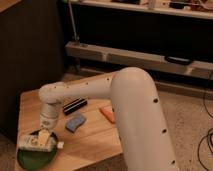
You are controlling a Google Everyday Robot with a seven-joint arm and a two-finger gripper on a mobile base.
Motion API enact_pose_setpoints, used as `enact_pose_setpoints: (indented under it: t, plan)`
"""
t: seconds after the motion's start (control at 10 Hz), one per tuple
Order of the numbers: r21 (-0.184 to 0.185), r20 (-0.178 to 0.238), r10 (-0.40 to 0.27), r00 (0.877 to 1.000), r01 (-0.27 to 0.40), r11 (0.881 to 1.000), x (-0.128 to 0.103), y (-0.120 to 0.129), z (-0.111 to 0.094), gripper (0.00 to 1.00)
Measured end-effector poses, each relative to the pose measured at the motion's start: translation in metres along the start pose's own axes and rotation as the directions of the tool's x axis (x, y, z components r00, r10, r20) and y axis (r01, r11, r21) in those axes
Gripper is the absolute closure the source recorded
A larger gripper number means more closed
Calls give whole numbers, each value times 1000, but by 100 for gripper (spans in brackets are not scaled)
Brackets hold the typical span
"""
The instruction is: Place the bottle in the ceramic bowl
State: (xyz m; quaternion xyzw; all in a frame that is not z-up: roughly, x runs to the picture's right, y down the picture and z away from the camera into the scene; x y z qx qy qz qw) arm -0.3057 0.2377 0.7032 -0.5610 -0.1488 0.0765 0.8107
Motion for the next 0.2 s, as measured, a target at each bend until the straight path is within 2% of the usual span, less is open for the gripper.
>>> enact_pose_setpoints:
  t: [0.2]
  plan:
    - [-34,2,-9,1000,9,999,0,0,1,24]
